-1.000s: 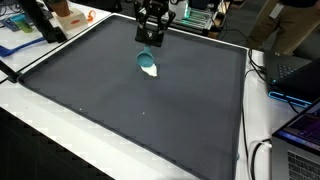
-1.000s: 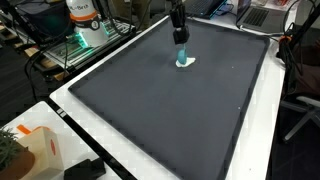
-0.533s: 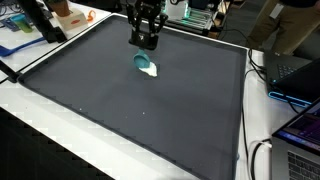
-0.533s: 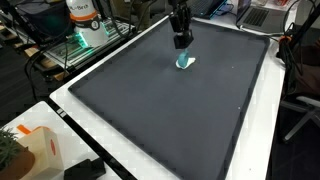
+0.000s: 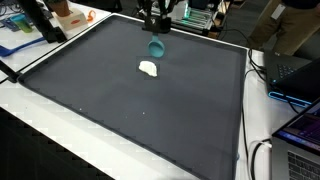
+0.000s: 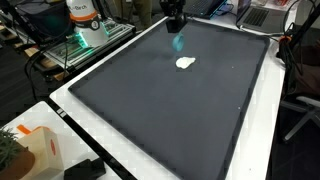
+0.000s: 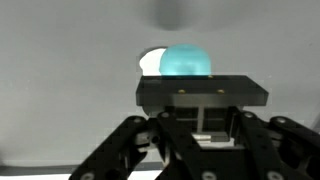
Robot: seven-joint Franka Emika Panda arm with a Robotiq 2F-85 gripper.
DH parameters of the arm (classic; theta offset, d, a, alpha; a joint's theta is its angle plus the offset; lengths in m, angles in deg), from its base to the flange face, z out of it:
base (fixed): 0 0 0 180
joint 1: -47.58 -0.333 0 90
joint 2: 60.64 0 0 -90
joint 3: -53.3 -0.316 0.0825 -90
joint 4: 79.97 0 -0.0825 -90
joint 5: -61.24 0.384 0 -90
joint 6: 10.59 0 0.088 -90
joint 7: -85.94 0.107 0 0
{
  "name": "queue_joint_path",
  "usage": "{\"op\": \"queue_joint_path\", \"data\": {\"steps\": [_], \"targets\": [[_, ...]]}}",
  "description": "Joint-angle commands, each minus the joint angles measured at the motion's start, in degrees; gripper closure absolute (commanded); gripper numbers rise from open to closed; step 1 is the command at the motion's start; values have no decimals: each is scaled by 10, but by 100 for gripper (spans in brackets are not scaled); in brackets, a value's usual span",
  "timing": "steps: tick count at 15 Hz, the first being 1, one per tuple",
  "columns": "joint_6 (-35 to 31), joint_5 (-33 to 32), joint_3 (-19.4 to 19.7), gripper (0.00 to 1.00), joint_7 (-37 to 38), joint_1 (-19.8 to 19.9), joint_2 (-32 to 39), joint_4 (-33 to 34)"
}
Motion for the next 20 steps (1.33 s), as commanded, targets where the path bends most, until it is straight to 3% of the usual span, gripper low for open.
{"op": "queue_joint_path", "data": {"steps": [1, 4, 5, 6, 12, 13, 18, 19, 20], "targets": [[0, 48, -87, 78, 5, 39, 89, -113], [12, 75, -199, 78, 70, 65, 128, -172], [15, 67, -139, 78, 25, 40, 100, -127], [21, 74, -162, 53, 37, 45, 118, -139], [25, 71, -140, 53, 29, 47, 123, -134], [25, 70, -139, 78, 28, 47, 121, -133], [5, 178, -178, 78, 49, 61, 78, -93], [8, 194, -188, 50, 56, 66, 73, -82], [17, 202, -196, 27, 68, 72, 73, -76]]}}
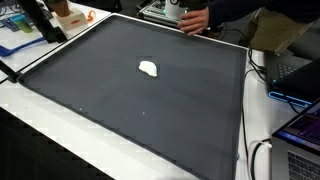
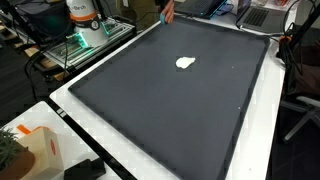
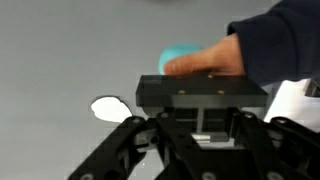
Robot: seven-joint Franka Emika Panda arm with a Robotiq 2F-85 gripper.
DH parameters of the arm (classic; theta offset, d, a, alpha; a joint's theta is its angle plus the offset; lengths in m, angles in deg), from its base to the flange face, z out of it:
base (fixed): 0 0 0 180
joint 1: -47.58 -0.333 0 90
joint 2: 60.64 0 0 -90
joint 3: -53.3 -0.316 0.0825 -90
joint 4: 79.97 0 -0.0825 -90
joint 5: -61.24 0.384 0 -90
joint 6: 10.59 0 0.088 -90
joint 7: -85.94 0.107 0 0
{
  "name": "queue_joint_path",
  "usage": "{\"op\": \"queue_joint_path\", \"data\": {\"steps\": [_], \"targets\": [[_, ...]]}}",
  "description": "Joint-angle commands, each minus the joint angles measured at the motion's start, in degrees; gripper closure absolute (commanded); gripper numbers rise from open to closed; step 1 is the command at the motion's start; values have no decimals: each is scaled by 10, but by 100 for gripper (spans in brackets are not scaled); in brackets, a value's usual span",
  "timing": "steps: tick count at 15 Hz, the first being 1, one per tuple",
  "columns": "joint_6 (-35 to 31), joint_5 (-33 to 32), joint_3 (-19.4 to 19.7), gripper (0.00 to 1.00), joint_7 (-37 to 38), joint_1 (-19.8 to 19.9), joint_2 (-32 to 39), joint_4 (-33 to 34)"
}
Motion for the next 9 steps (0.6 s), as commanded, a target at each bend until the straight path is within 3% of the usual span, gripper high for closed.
{"op": "queue_joint_path", "data": {"steps": [1, 2, 6, 8, 9], "targets": [[7, 42, -35, 25, 26, 20, -18, 33], [3, 41, -38, 24, 28, 20, -15, 38], [-26, 30, -44, 0, -4, 26, -15, 38], [-13, 47, -29, 0, -46, 46, 25, 34], [-13, 24, -34, 0, -43, 59, 39, 24]]}}
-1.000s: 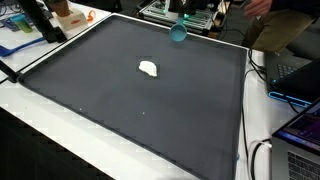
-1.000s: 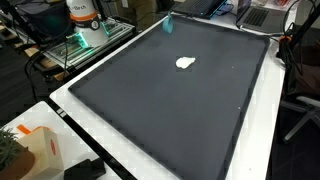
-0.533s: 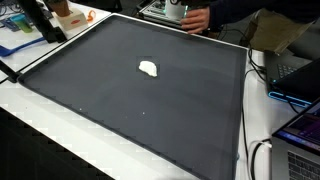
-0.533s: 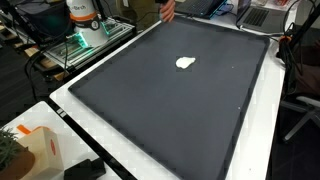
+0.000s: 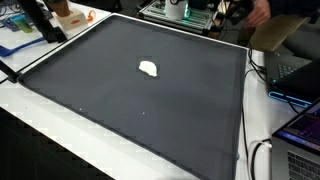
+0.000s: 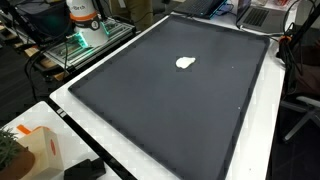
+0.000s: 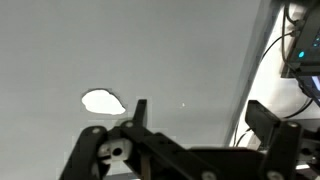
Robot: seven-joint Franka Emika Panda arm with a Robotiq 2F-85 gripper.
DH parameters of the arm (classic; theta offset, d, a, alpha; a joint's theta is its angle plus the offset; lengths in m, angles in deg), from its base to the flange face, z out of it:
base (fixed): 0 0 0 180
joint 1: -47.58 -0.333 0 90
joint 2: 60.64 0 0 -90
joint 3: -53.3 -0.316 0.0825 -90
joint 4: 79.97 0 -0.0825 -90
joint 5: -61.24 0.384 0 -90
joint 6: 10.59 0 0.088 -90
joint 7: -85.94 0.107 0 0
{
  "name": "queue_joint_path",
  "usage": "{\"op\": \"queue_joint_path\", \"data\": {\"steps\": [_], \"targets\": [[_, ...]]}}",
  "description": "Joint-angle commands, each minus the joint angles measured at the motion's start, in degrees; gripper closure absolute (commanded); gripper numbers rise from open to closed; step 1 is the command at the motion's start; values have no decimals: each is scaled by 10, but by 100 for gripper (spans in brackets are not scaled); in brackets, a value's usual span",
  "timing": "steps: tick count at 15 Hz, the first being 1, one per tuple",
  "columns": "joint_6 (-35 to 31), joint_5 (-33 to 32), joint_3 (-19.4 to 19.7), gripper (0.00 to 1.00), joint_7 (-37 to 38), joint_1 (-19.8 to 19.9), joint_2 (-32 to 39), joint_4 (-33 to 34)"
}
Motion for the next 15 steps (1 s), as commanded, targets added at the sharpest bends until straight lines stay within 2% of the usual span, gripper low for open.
{"op": "queue_joint_path", "data": {"steps": [1, 4, 6, 8, 10, 12, 14, 15], "targets": [[1, -41, -3, 0, -29, 47, 44, -24], [39, -122, -19, 0, -83, 137, 49, -80], [101, -181, -33, 0, -96, 203, 74, -128], [200, -228, -57, 0, -45, 281, 111, -177], [289, -234, -92, 0, 22, 356, 142, -219], [369, -247, -149, 0, 84, 440, 168, -258], [432, -276, -229, 0, 157, 528, 190, -288], [438, -313, -274, 0, 196, 567, 198, -304]]}}
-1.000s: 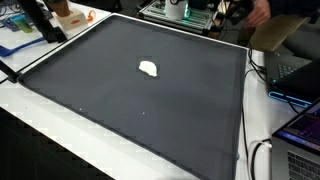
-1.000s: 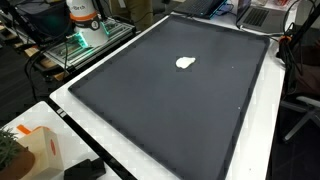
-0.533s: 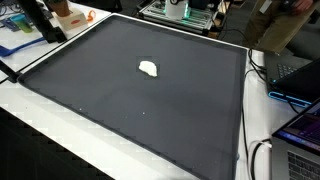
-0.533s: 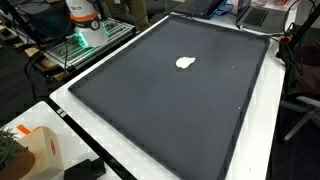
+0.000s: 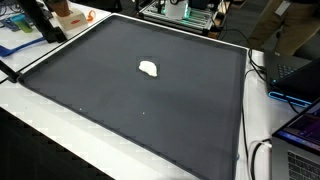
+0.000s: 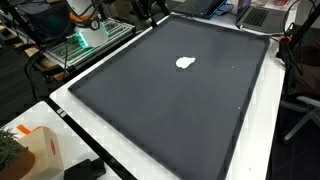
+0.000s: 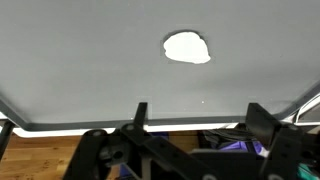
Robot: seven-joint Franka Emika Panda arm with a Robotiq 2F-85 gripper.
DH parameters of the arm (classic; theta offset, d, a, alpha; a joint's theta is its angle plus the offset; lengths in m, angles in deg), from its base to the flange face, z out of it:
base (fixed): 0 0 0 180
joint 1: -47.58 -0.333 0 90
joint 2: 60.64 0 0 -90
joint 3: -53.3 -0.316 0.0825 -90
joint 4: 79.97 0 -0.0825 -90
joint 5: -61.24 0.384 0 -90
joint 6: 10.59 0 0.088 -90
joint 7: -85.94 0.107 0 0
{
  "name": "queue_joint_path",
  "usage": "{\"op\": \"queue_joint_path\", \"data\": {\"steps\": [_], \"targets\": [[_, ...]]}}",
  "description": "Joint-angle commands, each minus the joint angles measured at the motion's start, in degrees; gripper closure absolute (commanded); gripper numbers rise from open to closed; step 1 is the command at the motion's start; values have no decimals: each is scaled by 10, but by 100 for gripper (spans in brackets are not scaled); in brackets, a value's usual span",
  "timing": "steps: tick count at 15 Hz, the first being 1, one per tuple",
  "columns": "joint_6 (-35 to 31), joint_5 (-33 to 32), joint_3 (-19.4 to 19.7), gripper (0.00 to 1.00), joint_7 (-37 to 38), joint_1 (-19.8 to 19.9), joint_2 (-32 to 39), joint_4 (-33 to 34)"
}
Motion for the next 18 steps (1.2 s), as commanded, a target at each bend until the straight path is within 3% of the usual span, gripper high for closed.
{"op": "queue_joint_path", "data": {"steps": [1, 3, 5, 7, 10, 14, 15, 16, 18], "targets": [[21, -21, -38, 0, 35, 40, 13, -16], [35, -48, -95, 0, 86, 88, 33, -35], [35, -50, -107, 0, 96, 95, 43, -37], [73, -96, -134, 0, 153, 138, 79, -20], [118, -139, -148, 0, 190, 172, 88, 3], [171, -121, -147, 0, 160, 183, 134, 18], [207, -220, -245, 0, 267, 284, 159, -10], [205, -126, -157, 0, 138, 201, 161, 18], [229, -103, -169, 0, 94, 224, 194, 28]]}}
